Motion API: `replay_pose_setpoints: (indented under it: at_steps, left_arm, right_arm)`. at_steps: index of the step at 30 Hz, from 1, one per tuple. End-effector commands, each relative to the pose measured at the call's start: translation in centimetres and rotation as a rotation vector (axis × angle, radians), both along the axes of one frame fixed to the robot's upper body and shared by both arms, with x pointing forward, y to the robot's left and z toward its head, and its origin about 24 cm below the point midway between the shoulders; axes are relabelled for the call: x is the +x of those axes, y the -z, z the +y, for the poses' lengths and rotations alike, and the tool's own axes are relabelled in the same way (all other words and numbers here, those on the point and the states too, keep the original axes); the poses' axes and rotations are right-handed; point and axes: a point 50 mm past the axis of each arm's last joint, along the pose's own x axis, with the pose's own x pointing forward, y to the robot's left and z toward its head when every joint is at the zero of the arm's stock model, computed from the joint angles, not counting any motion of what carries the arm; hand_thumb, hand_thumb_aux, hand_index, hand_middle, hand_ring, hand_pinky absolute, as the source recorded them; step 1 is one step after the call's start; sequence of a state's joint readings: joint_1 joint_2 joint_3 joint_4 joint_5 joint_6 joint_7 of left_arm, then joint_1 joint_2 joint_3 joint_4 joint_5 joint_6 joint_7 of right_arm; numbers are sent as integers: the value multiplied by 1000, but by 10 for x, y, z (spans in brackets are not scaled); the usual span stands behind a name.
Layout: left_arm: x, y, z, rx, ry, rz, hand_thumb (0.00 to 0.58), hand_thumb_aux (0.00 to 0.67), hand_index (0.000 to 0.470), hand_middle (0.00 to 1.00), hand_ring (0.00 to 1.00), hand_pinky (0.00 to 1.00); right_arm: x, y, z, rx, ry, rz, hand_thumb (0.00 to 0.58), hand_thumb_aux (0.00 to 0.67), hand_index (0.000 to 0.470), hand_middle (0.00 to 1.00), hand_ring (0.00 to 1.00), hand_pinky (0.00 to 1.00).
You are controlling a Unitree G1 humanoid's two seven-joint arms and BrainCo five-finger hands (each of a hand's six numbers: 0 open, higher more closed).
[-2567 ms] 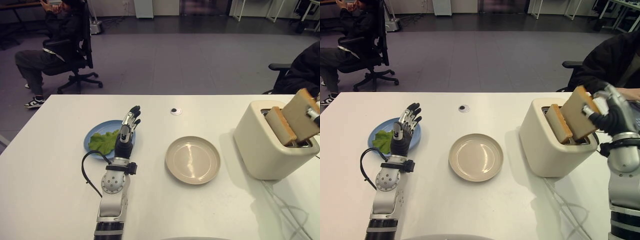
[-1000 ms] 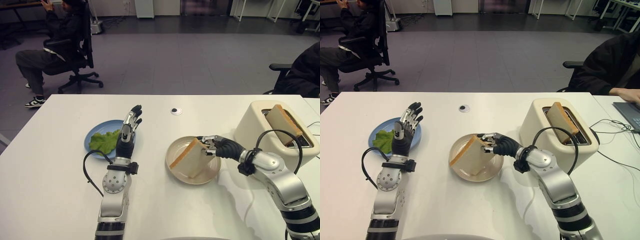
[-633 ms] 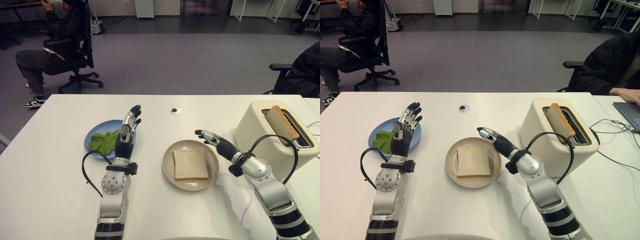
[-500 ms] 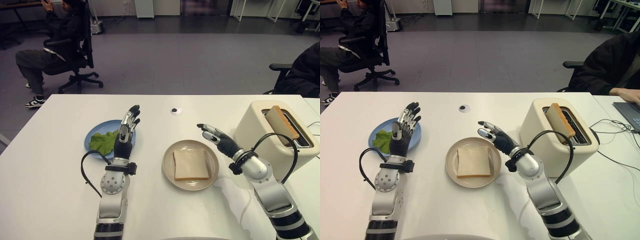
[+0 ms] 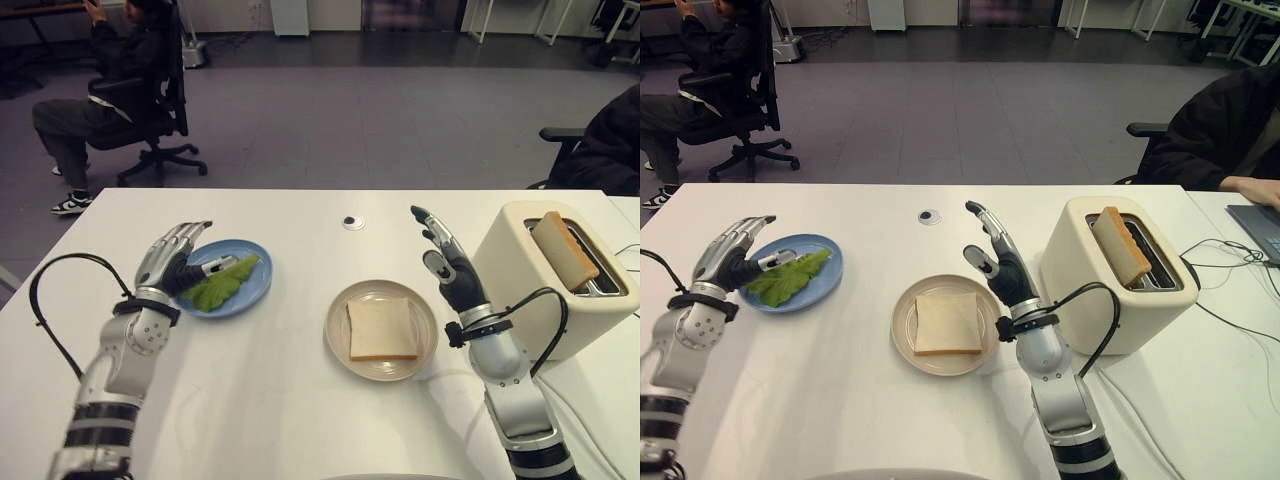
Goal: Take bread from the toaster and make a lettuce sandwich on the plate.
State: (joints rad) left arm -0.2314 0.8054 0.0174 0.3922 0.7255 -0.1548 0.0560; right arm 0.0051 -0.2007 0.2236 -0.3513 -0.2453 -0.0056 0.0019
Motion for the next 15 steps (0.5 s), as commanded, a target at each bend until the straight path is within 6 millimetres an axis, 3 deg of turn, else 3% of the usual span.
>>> replay_pose_setpoints:
  at_steps: [1, 7, 15]
  left_arm:
    - [14, 15, 9, 194, -13, 163, 0, 0, 0, 0, 0, 0]
    - [34, 30, -5, 243, 25, 193, 0, 0, 0, 0, 0, 0]
    - [45, 46, -32, 107, 105, 173, 0, 0, 0, 0, 0, 0]
  right_arm:
    - [-3, 11, 6, 22, -18, 41, 0, 0, 0, 0, 0, 0]
    - [-4, 14, 6, 27, -13, 46, 0, 0, 0, 0, 0, 0]
    - [-4, 19, 6, 12, -5, 51, 0, 0, 0, 0, 0, 0]
